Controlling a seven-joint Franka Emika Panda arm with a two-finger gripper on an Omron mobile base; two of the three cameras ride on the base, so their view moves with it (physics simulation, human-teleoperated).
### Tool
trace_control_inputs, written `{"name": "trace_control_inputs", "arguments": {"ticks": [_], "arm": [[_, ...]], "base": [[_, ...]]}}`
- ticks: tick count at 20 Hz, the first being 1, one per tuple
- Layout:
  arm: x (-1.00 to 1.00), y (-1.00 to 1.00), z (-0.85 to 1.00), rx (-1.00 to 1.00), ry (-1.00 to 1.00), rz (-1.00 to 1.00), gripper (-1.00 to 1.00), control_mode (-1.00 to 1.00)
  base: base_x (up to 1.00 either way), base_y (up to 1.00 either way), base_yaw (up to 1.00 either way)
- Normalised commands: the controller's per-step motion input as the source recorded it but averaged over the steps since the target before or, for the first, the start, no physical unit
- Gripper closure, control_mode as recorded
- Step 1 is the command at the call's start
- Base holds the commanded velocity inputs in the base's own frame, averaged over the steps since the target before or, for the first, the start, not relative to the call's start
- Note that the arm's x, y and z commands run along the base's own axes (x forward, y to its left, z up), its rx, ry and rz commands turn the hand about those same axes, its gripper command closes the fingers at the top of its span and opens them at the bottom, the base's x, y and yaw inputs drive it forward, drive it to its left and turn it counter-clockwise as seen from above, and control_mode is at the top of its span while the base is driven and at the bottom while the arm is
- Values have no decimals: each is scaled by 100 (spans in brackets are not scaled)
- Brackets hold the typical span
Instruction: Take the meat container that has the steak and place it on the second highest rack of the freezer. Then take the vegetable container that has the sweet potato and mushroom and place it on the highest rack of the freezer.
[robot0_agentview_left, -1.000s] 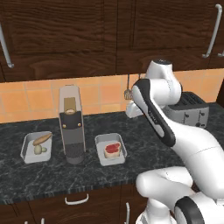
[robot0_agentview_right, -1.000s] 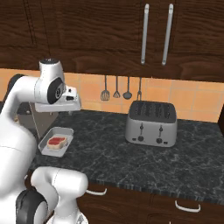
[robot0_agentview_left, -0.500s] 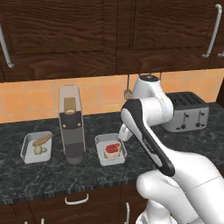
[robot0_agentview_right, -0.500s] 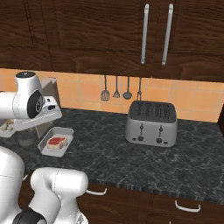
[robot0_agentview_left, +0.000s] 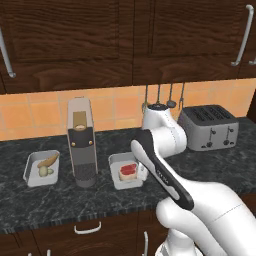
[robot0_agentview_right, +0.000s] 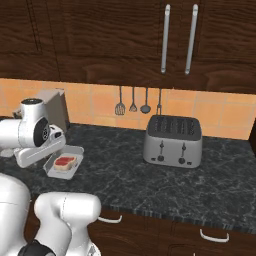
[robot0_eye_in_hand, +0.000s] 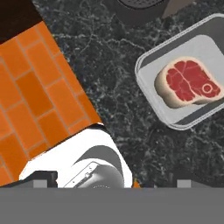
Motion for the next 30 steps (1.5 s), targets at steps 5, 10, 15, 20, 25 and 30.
{"name": "trace_control_inputs", "arguments": {"ticks": [5, 10, 15, 20, 25, 30], "arm": [[22, 8, -56, -5, 16, 18, -100, -100], [23, 19, -40, -6, 12, 15, -100, -100], [27, 7, -13, -2, 1, 11, -100, -100], [16, 1, -7, 0, 0, 6, -100, -100], [10, 6, -26, -2, -1, 5, -100, -100], [24, 1, -14, 0, -6, 3, -100, -100]], "base": [[0, 0, 0], [0, 0, 0], [0, 0, 0], [0, 0, 0], [0, 0, 0], [0, 0, 0]]}}
